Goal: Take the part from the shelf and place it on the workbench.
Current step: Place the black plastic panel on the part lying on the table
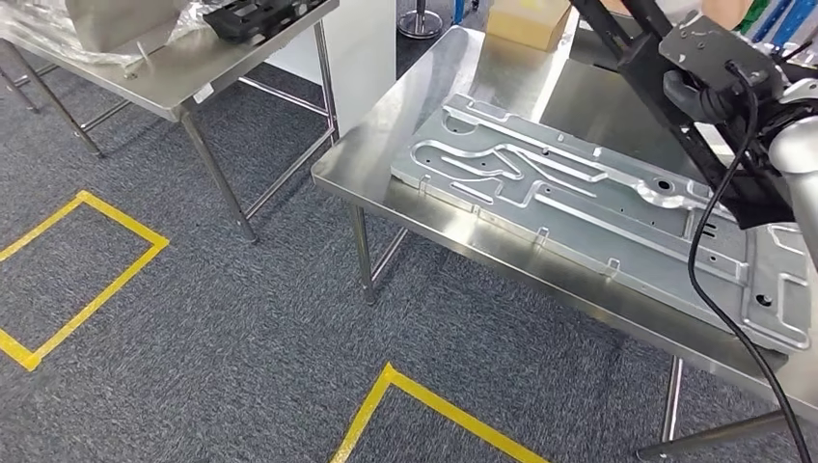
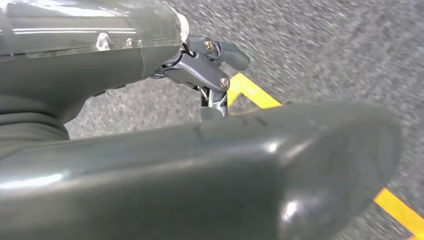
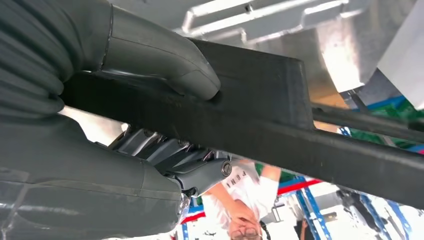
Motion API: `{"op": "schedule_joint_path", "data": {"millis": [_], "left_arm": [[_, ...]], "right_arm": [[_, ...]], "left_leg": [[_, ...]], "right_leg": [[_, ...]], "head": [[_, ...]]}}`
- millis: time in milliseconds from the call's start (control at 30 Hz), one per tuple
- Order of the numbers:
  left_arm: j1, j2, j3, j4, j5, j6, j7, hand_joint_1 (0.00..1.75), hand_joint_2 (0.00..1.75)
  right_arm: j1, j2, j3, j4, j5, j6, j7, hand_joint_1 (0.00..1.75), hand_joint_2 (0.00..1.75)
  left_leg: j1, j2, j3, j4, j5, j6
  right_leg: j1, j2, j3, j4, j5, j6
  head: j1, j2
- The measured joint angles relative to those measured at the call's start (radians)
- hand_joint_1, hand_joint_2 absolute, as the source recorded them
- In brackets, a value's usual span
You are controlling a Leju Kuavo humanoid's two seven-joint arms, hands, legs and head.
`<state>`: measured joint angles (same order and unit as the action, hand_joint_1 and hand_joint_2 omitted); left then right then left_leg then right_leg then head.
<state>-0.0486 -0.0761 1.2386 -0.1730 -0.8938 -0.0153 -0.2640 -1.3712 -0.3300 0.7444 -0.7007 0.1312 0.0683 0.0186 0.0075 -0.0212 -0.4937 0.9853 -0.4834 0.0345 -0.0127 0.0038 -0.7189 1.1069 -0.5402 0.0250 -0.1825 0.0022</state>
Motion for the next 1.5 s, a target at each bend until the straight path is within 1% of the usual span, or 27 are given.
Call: {"op": "schedule_joint_path", "data": {"millis": [33, 67, 100, 133, 200, 233, 267, 333, 367, 400, 433, 467, 500, 533, 567, 600, 667, 733, 800, 867, 900, 933, 1000, 1033, 1100, 1167, 1500], "left_arm": [[0.000, -0.002, 0.000, 0.001, 0.000, 0.001, -0.001, 0.00, 0.00], [0.000, -0.004, 0.001, 0.002, 0.000, 0.001, -0.003, 0.00, 0.00], [-0.001, -0.005, 0.001, 0.003, 0.000, 0.001, -0.006, 0.00, 0.00], [-0.003, -0.005, 0.001, 0.004, 0.000, 0.001, -0.008, 0.00, 0.00], [-0.006, -0.005, 0.001, 0.004, 0.000, 0.000, -0.014, 0.00, 0.00], [-0.008, -0.005, 0.001, 0.004, 0.000, -0.001, -0.018, 0.00, 0.00], [-0.009, -0.005, 0.001, 0.004, 0.001, -0.004, -0.023, 0.00, 0.00], [-0.009, -0.005, 0.002, 0.004, 0.003, -0.008, -0.031, 0.00, 0.00], [-0.008, -0.005, 0.003, 0.004, 0.004, -0.008, -0.033, 0.00, 0.00], [-0.007, -0.004, 0.004, 0.004, 0.004, -0.009, -0.035, 0.00, 0.00], [-0.006, -0.003, 0.005, 0.004, 0.005, -0.009, -0.036, 0.00, 0.00], [-0.005, -0.002, 0.006, 0.004, 0.006, -0.009, -0.037, 0.00, 0.00], [-0.003, -0.001, 0.006, 0.004, 0.008, -0.009, -0.038, 0.00, 0.00], [-0.002, 0.000, 0.006, 0.004, 0.010, -0.009, -0.039, 0.00, 0.00], [0.000, 0.000, 0.006, 0.004, 0.012, -0.009, -0.039, 0.00, 0.00], [0.001, 0.001, 0.006, 0.004, 0.014, -0.010, -0.040, 0.00, 0.00], [0.001, 0.001, 0.006, 0.004, 0.014, -0.010, -0.041, 0.00, 0.00], [-0.002, 0.000, 0.006, 0.004, 0.014, -0.011, -0.041, 0.00, 0.00], [-0.005, 0.000, 0.006, 0.004, 0.014, -0.012, -0.041, 0.00, 0.00], [-0.007, 0.000, 0.006, 0.004, 0.014, -0.013, -0.040, 0.00, 0.00], [-0.007, 0.000, 0.006, 0.004, 0.014, -0.013, -0.039, 0.00, 0.00], [-0.007, -0.001, 0.006, 0.004, 0.014, -0.014, -0.038, 0.00, 0.00], [-0.007, -0.001, 0.006, 0.004, 0.014, -0.014, -0.037, 0.00, 0.00], [-0.007, 0.000, 0.006, 0.003, 0.013, -0.014, -0.037, 0.00, 0.00], [-0.009, 0.003, 0.006, 0.003, 0.012, -0.014, -0.037, 0.00, 0.00], [-0.009, 0.003, 0.006, 0.003, 0.012, -0.014, -0.037, 0.00, 0.00], [-0.016, -0.001, 0.006, 0.003, -0.004, -0.020, -0.044, 0.00, 0.00]], "right_arm": [[0.001, 0.002, 0.001, 0.009, 0.000, -0.004, -0.002, 1.75, 1.75], [0.002, 0.004, 0.002, 0.017, 0.000, -0.008, -0.004, 1.75, 1.75], [0.001, 0.007, 0.003, 0.023, 0.001, -0.011, -0.005, 1.75, 1.75], [-0.002, 0.010, 0.003, 0.026, 0.002, -0.013, -0.006, 1.75, 1.75], [-0.009, 0.017, 0.003, 0.028, 0.002, -0.016, -0.009, 1.75, 1.75], [-0.013, 0.020, 0.003, 0.030, 0.002, -0.017, -0.011, 1.75, 1.75], [-0.014, 0.023, 0.003, 0.032, 0.002, -0.018, -0.013, 1.75, 1.75], [-0.015, 0.029, 0.003, 0.039, 0.003, -0.018, -0.017, 1.75, 1.75], [-0.014, 0.032, 0.003, 0.042, 0.003, -0.018, -0.018, 1.75, 1.75], [-0.013, 0.035, 0.003, 0.046, 0.003, -0.018, -0.018, 1.75, 1.75], [-0.011, 0.037, 0.003, 0.049, 0.003, -0.019, -0.019, 1.75, 1.75], [-0.009, 0.039, 0.003, 0.052, 0.003, -0.019, -0.020, 1.75, 1.75], [-0.006, 0.039, 0.003, 0.055, 0.003, -0.019, -0.020, 1.75, 1.75], [-0.002, 0.040, 0.003, 0.058, 0.003, -0.019, -0.021, 1.75, 1.75], [0.002, 0.039, 0.003, 0.061, 0.003, -0.019, -0.021, 1.75, 1.75], [0.007, 0.039, 0.003, 0.062, 0.003, -0.019, -0.021, 1.75, 1.75], [0.010, 0.037, 0.003, 0.063, 0.004, -0.018, -0.020, 1.75, 1.75], [0.010, 0.035, 0.002, 0.062, 0.004, -0.015, -0.018, 1.75, 1.75], [0.010, 0.030, 0.002, 0.061, 0.004, -0.006, -0.014, 1.75, 1.75], [0.016, 0.027, 0.001, 0.064, 0.004, 0.009, -0.004, 1.75, 1.75], [0.020, 0.026, 0.002, 0.065, 0.006, 0.015, 0.003, 1.75, 1.75], [0.022, 0.026, 0.002, 0.067, 0.010, 0.019, 0.008, 1.75, 1.75], [0.024, 0.026, 0.003, 0.068, 0.031, 0.019, 0.010, 1.75, 1.75], [0.023, 0.026, 0.005, 0.069, 0.045, 0.016, 0.008, 1.75, 1.75], [0.026, 0.027, 0.011, 0.071, 0.071, 0.010, 0.001, 1.75, 1.75], [0.030, 0.029, 0.019, 0.072, 0.083, 0.007, -0.002, 1.75, 1.75], [0.063, 0.047, 0.054, 0.059, 0.252, -0.001, -0.077, 1.75, 1.75]], "left_leg": [[-0.001, -0.002, 0.017, 0.001, -0.018, -0.005], [-0.002, -0.004, 0.028, 0.001, -0.034, -0.011], [-0.001, -0.004, 0.037, 0.004, -0.045, -0.017], [-0.002, -0.005, 0.043, 0.008, -0.050, -0.025], [0.000, 0.000, 0.034, 0.047, -0.045, -0.036], [0.001, 0.002, 0.012, 0.089, -0.046, -0.041], [0.003, 0.005, -0.022, 0.145, -0.058, -0.045], [0.005, 0.008, -0.104, 0.254, -0.112, -0.057], [0.005, 0.009, -0.139, 0.283, -0.138, -0.061], [0.005, 0.010, -0.161, 0.283, -0.147, -0.062], [0.005, 0.011, -0.169, 0.252, -0.128, -0.061], [0.005, 0.012, -0.166, 0.195, -0.080, -0.057], [0.003, 0.013, -0.159, 0.125, -0.013, -0.052], [0.001, 0.013, -0.151, 0.067, 0.039, -0.046], [-0.002, 0.013, -0.145, 0.030, 0.078, -0.041], [-0.004, 0.013, -0.143, 0.014, 0.094, -0.035], [-0.003, 0.014, -0.135, 0.011, 0.094, -0.026], [0.001, 0.016, -0.123, -0.004, 0.095, -0.019], [0.003, 0.017, -0.112, -0.014, 0.093, -0.012], [0.004, 0.016, -0.105, -0.013, 0.086, -0.007], [0.005, 0.016, -0.102, -0.011, 0.081, -0.007], [0.008, 0.016, -0.099, -0.006, 0.075, -0.009], [0.014, 0.016, -0.098, 0.015, 0.056, -0.018], [0.014, 0.015, -0.101, 0.031, 0.045, -0.025], [0.010, 0.014, -0.108, 0.053, 0.030, -0.035], [0.008, 0.014, -0.109, 0.054, 0.027, -0.038], [0.013, 0.018, -0.100, 0.035, 0.031, -0.056]], "right_leg": [[0.005, -0.001, -0.002, -0.059, 0.107, -0.007], [0.011, 0.000, -0.003, -0.098, 0.194, -0.014], [0.016, 0.001, -0.004, -0.119, 0.244, -0.020], [0.019, 0.004, 0.001, -0.121, 0.248, -0.025], [0.016, 0.005, 0.018, -0.123, 0.228, -0.039], [0.015, 0.005, 0.030, -0.124, 0.219, -0.047], [0.015, 0.005, 0.041, -0.126, 0.209, -0.052], [0.016, 0.007, 0.060, -0.125, 0.188, -0.057], [0.016, 0.009, 0.069, -0.123, 0.177, -0.057], [0.015, 0.010, 0.079, -0.121, 0.166, -0.056], [0.015, 0.011, 0.090, -0.119, 0.155, -0.055], [0.014, 0.012, 0.101, -0.117, 0.144, -0.053], [0.014, 0.012, 0.111, -0.115, 0.134, -0.050], [0.014, 0.013, 0.119, -0.113, 0.125, -0.047], [0.015, 0.014, 0.123, -0.112, 0.118, -0.042], [0.015, 0.015, 0.124, -0.110, 0.113, -0.036], [0.013, 0.017, 0.124, -0.110, 0.104, -0.025], [0.013, 0.014, 0.115, -0.085, 0.080, -0.016], [0.010, 0.010, 0.067, 0.015, 0.028, -0.009], [0.001, 0.009, -0.004, 0.140, -0.012, 0.000], [-0.006, 0.009, -0.025, 0.166, -0.005, 0.008], [-0.014, 0.007, -0.027, 0.153, 0.022, 0.017], [-0.032, 0.001, 0.013, 0.039, 0.104, 0.043], [-0.037, -0.002, 0.036, -0.018, 0.129, 0.053], [-0.037, -0.005, 0.059, -0.068, 0.135, 0.042], [-0.031, -0.003, 0.058, -0.065, 0.127, 0.021], [-0.021, 0.001, 0.057, -0.065, 0.126, 0.009]], "head": [[0.001, 0.000], [0.000, 0.000], [0.000, 0.000], [0.001, 0.000], [0.000, 0.000], [0.000, 0.000], [0.000, 0.000], [0.000, 0.000], [0.000, 0.000], [0.000, 0.000], [0.000, 0.000], [0.000, 0.000], [0.000, 0.000], [0.000, 0.000], [0.000, 0.000], [0.000, 0.000], [0.000, 0.000], [0.000, 0.000], [0.001, 0.000], [0.001, 0.000], [0.001, 0.000], [0.001, 0.000], [0.001, 0.000], [0.001, 0.000], [0.000, 0.000], [-0.001, 0.000], [-0.001, 0.000]]}}
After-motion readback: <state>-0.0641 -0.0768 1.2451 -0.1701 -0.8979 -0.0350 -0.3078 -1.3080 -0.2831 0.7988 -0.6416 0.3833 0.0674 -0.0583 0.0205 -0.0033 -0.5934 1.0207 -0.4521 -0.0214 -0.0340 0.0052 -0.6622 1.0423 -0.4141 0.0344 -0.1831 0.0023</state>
